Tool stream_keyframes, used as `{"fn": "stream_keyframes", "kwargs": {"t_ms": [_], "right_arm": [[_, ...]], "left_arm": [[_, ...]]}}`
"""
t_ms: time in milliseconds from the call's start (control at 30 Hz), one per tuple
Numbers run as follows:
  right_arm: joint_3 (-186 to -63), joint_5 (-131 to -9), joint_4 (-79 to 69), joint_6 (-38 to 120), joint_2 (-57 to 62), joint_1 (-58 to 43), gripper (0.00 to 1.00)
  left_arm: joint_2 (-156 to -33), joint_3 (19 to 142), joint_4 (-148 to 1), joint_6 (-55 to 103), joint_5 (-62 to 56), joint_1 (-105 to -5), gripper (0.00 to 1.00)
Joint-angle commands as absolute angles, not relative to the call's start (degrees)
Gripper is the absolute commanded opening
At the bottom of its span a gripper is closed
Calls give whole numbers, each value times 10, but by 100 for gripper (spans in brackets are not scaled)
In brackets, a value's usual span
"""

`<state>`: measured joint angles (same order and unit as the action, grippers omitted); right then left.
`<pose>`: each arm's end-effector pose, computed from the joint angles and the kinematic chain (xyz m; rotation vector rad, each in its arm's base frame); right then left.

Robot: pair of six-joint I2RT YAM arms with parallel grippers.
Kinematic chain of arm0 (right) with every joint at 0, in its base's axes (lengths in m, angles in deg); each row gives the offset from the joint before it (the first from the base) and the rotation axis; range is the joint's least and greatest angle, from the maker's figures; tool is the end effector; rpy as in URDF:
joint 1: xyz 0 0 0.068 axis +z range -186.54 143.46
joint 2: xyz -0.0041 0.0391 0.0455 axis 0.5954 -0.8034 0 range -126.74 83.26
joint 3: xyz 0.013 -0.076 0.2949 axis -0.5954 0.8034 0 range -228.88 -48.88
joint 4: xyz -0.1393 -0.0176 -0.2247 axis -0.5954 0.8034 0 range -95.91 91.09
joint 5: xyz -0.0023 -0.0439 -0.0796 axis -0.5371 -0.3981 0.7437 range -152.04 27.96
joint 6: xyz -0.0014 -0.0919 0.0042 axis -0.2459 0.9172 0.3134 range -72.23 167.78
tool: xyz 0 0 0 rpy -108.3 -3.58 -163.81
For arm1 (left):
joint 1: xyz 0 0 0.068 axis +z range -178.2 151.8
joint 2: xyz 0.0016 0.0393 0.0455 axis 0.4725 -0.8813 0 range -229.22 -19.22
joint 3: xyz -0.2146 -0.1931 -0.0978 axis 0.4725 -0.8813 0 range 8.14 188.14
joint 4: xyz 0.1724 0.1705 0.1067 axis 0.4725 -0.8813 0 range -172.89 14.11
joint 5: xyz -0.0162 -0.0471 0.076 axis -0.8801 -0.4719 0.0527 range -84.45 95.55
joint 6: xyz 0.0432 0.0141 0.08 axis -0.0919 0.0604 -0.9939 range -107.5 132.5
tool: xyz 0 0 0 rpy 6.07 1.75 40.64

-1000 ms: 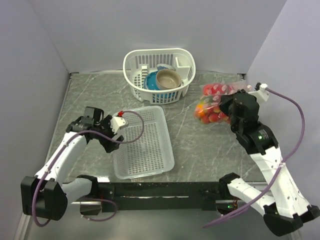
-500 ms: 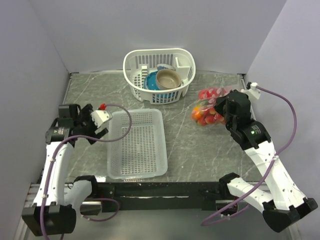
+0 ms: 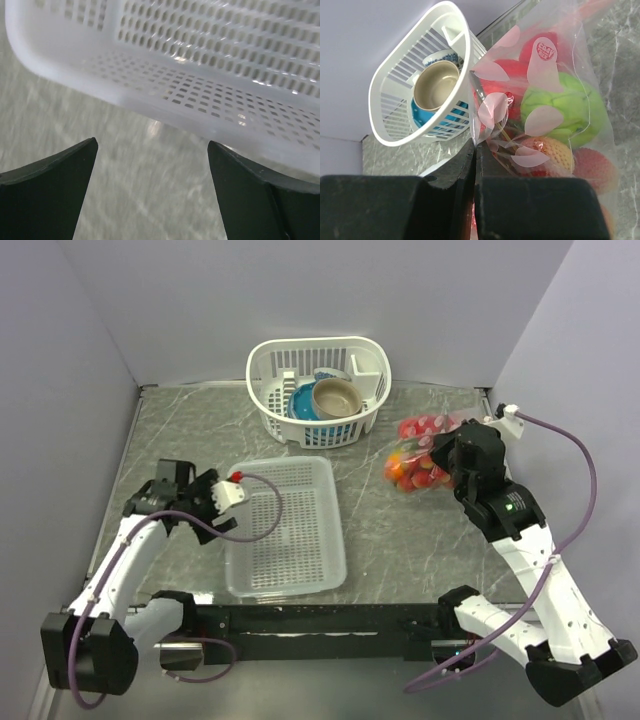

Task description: Open the zip-top bag and remove the fake food

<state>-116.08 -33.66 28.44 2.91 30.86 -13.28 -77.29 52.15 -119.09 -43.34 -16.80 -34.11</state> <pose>0.2014 0.0437 0.4213 0.6730 1.7597 0.3449 0.1958 -0.0518 0.2368 1.3865 2.0405 -0.1357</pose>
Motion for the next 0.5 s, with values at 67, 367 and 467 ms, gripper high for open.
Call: {"fn": "stream_keyframes", "kwargs": {"t_ms": [67,367,467], "right_arm": [[-1194,-310,251,29,341,-131,7],[-1213,-296,259,30,337,-132,8],[-1220,-300,265,25,338,-132,7]], "left_arm": [[-839,578,-1173,-308,-302,-407,99],[-873,628,-1085,-145,-281,-591,99],[-902,662,-1059,-104,-270,-641,100]]}}
